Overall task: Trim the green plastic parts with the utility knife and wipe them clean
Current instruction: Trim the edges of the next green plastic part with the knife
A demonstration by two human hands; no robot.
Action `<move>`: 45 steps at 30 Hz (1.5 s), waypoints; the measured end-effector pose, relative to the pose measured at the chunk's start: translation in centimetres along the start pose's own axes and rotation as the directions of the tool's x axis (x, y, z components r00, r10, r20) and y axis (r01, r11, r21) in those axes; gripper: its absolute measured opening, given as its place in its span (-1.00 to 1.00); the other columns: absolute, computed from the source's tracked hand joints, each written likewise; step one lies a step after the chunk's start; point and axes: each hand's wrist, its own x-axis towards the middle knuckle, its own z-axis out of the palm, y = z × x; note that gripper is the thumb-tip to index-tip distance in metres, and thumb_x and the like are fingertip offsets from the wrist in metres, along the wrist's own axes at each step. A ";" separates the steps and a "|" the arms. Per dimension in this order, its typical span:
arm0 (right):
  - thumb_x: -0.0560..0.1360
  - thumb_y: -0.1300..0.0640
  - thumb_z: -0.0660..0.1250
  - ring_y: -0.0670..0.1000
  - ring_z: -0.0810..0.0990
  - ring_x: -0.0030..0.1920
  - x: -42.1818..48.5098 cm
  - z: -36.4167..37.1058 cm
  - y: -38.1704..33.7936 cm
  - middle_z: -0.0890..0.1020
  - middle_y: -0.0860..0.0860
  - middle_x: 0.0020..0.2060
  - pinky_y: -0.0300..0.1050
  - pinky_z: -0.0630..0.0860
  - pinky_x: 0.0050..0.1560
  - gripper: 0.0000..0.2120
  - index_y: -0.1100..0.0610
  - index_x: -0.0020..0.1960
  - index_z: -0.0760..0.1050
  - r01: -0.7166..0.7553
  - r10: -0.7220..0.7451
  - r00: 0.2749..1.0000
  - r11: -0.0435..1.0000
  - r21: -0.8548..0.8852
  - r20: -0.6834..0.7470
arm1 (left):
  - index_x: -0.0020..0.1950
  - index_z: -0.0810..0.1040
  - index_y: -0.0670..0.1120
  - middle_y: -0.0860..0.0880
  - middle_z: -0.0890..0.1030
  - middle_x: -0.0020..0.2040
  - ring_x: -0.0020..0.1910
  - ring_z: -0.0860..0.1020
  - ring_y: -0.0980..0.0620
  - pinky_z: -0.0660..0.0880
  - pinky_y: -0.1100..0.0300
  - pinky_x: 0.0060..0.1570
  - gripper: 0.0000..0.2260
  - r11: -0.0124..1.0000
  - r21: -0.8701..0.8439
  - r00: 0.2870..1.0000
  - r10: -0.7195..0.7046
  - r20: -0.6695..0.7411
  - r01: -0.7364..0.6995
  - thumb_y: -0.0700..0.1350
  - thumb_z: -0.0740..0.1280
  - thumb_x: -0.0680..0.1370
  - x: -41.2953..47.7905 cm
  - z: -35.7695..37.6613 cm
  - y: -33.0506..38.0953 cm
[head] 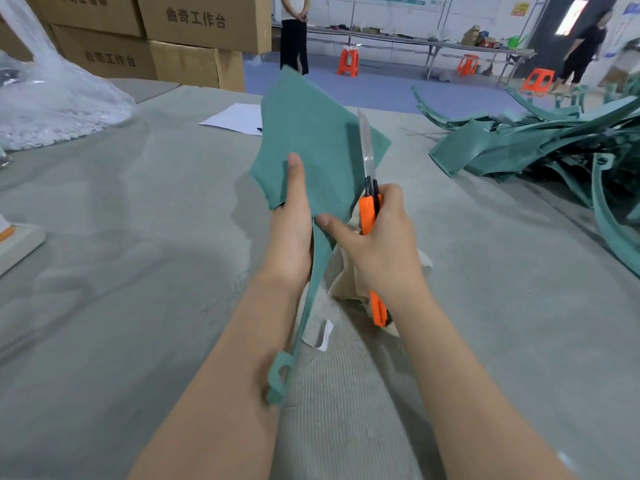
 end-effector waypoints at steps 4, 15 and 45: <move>0.42 -0.03 0.48 -0.12 0.43 -0.33 0.7 -0.4 0.6 0.45 -0.10 -0.34 -0.26 0.32 -0.34 -0.61 0.09 -0.01 0.31 -0.022 0.025 0.982 1.000 0.016 -0.186 | 0.34 0.50 -0.09 -0.10 0.63 0.19 0.16 0.61 -0.09 0.48 -0.01 0.25 -0.54 0.997 -0.010 0.997 -0.081 -0.016 0.081 0.17 0.21 0.59 0.0 0.4 -0.4; 0.48 0.21 0.32 0.05 0.53 -0.25 2.9 -4.9 3.3 0.58 0.00 -0.19 0.15 0.55 -0.02 -0.78 -0.01 -0.18 0.31 -0.240 0.297 0.894 0.950 0.200 -0.337 | 0.29 0.54 -0.01 0.00 0.67 0.11 0.04 0.65 0.00 0.59 0.15 -0.03 -0.64 0.993 0.103 0.998 -0.052 -0.044 0.056 0.14 0.22 0.60 0.0 -0.7 0.1; 0.55 0.35 0.29 -0.07 0.67 -0.39 2.3 -3.3 0.8 0.60 0.10 -0.34 -0.22 0.58 -0.39 -0.80 0.24 -0.23 0.37 -0.334 0.505 0.862 0.489 0.806 0.051 | 0.13 0.59 0.03 0.04 0.63 0.09 0.14 0.57 0.04 0.41 -0.01 0.27 -0.54 0.993 0.005 0.882 -0.106 0.459 0.117 0.18 0.51 0.31 0.5 -1.1 0.1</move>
